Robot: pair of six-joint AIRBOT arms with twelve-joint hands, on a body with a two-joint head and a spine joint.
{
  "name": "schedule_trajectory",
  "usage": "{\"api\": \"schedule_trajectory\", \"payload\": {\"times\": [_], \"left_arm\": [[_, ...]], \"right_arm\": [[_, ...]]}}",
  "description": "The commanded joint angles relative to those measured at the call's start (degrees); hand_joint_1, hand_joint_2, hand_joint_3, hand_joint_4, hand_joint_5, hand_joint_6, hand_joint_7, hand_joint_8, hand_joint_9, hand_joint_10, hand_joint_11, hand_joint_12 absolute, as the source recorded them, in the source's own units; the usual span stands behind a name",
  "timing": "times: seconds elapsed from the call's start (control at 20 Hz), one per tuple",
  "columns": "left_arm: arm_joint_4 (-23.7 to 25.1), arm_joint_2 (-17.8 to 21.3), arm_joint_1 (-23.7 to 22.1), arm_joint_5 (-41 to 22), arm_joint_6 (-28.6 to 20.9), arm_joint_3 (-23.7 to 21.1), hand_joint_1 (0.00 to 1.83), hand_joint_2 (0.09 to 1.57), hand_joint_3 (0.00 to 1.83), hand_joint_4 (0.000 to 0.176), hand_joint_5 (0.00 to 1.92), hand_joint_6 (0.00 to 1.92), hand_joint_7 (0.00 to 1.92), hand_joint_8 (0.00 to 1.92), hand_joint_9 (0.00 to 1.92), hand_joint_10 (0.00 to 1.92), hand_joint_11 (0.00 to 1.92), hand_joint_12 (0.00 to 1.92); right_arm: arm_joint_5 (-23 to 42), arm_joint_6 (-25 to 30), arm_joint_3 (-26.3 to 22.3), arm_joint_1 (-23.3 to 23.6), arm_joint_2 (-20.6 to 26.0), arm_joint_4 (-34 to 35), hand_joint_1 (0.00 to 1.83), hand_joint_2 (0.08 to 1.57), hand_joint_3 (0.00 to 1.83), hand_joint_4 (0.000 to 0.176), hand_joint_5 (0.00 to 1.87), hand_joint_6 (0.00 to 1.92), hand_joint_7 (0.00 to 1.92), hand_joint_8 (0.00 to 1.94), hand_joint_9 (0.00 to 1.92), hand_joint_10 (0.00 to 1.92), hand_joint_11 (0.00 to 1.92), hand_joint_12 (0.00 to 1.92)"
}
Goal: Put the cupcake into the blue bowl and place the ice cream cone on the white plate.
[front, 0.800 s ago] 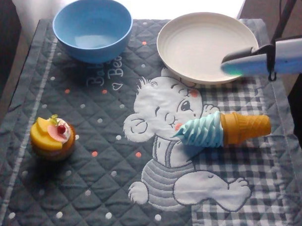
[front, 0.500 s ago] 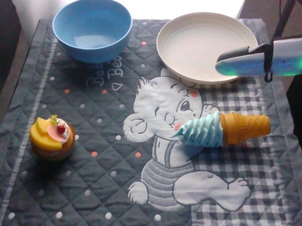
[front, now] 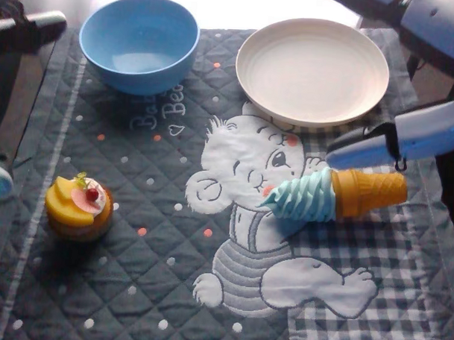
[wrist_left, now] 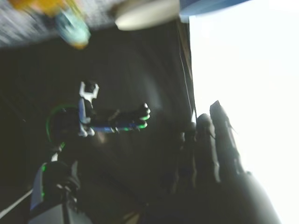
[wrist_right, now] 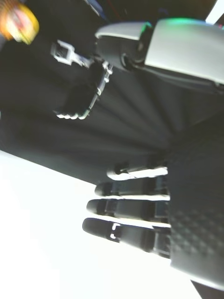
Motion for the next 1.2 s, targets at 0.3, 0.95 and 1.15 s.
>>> {"api": "schedule_trajectory", "payload": {"times": [0.3, 0.95, 1.15], "left_arm": [[9.5, -4.6, -5.4, 5.7, -8.7, 3.4, 0.50, 0.71, 0.00, 0.030, 0.13, 0.00, 0.21, 0.00, 0.27, 0.00, 0.06, 0.78], [15.3, -7.5, -6.8, 11.4, -12.8, 4.7, 0.59, 0.69, 0.00, 0.000, 0.20, 0.00, 0.33, 0.00, 0.40, 0.01, 0.07, 0.95], [16.4, -7.8, -6.8, 11.9, -13.5, 4.7, 0.67, 0.68, 0.00, 0.000, 0.22, 0.00, 0.35, 0.00, 0.40, 0.01, 0.08, 0.94]], "right_arm": [[-2.5, 1.9, 1.5, 0.0, -2.4, -1.4, 0.68, 0.75, 0.00, 0.021, 0.12, 0.01, 0.35, 0.01, 0.31, 0.01, 0.00, 0.76], [-6.1, 7.2, 1.7, -7.1, -3.4, -1.8, 0.55, 0.73, 0.00, 0.055, 0.10, 0.00, 0.32, 0.00, 0.31, 0.00, 0.08, 0.65], [-7.8, 7.2, 2.3, -7.4, -4.1, -2.1, 0.56, 0.72, 0.00, 0.040, 0.13, 0.01, 0.38, 0.01, 0.34, 0.01, 0.08, 0.66]]}}
